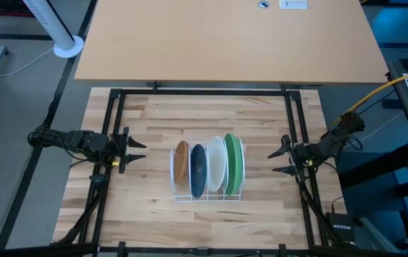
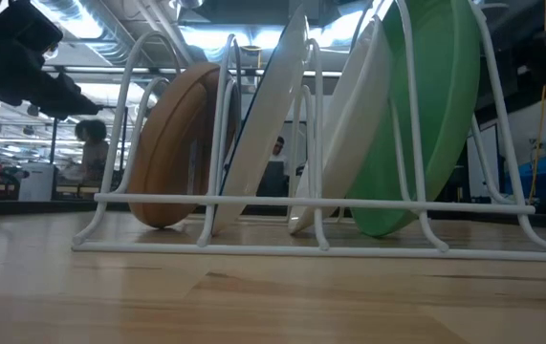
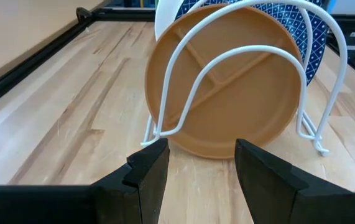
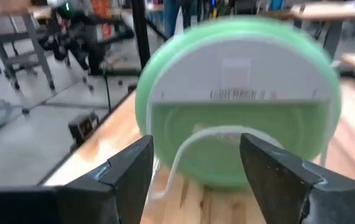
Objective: Sort dishes
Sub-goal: Return to Home Position
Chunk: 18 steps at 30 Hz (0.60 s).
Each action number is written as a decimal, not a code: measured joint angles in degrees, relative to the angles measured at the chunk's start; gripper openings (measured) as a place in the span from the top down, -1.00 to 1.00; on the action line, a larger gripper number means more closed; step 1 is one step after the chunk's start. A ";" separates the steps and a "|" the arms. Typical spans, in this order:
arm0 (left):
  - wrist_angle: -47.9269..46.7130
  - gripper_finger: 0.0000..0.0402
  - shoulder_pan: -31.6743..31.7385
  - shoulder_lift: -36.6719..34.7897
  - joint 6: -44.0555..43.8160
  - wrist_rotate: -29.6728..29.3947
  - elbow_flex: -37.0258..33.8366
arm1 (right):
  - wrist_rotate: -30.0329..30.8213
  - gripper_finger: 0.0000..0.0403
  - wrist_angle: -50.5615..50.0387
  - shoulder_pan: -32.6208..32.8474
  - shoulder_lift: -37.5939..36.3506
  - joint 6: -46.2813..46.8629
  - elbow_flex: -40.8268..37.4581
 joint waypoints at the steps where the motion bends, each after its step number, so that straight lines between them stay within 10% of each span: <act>1: -0.13 0.13 0.00 0.00 0.00 0.00 -0.01 | -0.42 -0.22 -1.05 0.00 0.02 0.77 -0.02; 18: -0.07 0.13 0.03 0.03 0.00 0.02 0.00 | 4.19 -0.22 7.43 -0.46 0.76 -1.60 -7.21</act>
